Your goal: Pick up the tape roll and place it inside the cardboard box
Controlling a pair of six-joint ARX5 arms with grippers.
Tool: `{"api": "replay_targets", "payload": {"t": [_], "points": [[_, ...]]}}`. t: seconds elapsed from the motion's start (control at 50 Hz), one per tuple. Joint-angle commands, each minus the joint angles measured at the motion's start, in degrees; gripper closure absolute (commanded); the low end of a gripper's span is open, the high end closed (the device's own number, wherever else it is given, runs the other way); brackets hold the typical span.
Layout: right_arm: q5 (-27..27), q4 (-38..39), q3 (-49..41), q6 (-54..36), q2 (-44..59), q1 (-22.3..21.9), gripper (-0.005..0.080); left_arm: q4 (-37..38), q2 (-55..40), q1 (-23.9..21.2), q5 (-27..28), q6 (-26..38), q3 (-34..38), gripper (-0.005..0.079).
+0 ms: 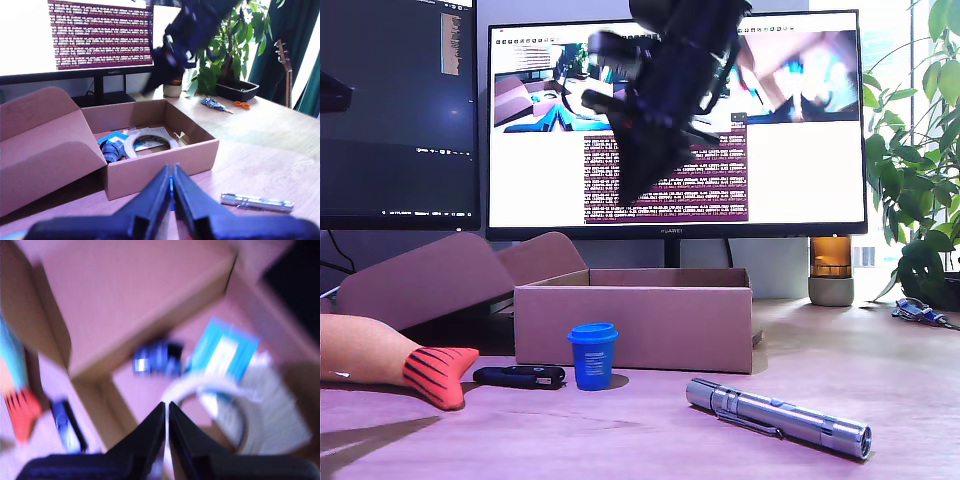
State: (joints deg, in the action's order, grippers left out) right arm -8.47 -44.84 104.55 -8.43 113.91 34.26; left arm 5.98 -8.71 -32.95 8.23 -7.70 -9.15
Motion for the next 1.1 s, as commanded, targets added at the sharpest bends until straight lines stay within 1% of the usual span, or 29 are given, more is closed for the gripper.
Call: {"api": "replay_targets", "payload": {"t": [0.0, 0.12, 0.22, 0.28, 0.36, 0.5, 0.68, 0.78, 0.9, 1.08], "points": [[-0.1, 1.8, 0.5, 2.5, 0.3, 0.6, 0.0764, -0.3, 0.0, 0.3, -0.9, 1.7, 1.3, 0.0766], [0.1, 0.4, 0.5, 2.4, 0.1, 0.5, 0.0764, -0.3, 0.0, 1.7, -3.6, 1.9, 1.3, 0.0766], [0.4, -0.5, 0.3, 2.2, 0.1, 0.5, 0.0764, -0.5, 0.0, 3.8, -3.9, 2.2, 1.8, 0.0766], [1.7, -0.3, 0.3, 2.0, 0.1, 0.5, 0.0764, -0.8, 0.0, 5.4, -4.3, 2.2, 2.3, 0.0766], [4.8, 0.9, 0.1, 2.0, -0.3, 0.5, 0.0764, -1.1, 0.0, 7.8, -4.1, 2.2, 2.9, 0.0766], [6.5, 4.6, -3.0, 2.1, -3.2, 0.5, 0.0764, -1.4, 0.0, 11.5, -2.6, 2.1, 3.3, 0.0766], [7.8, 9.6, -12.0, 2.4, -10.4, 0.5, 0.0764, -1.4, 0.0, 15.2, -1.2, 2.1, 3.4, 0.0766], [9.8, 13.1, -18.1, 2.5, -15.6, 0.3, 0.0764, -1.4, 0.0, 16.9, -1.2, 2.1, 3.8, 0.0766], [11.1, 17.5, -25.7, 2.9, -22.0, -1.0, 0.0764, -1.4, 0.0, 18.7, -1.2, 1.9, 4.6, 0.0766], [14.5, 23.6, -37.4, 4.8, -31.4, -4.7, 0.0764, -1.3, 0.0, 20.7, -1.3, 1.7, 5.0, 0.0766]]}}
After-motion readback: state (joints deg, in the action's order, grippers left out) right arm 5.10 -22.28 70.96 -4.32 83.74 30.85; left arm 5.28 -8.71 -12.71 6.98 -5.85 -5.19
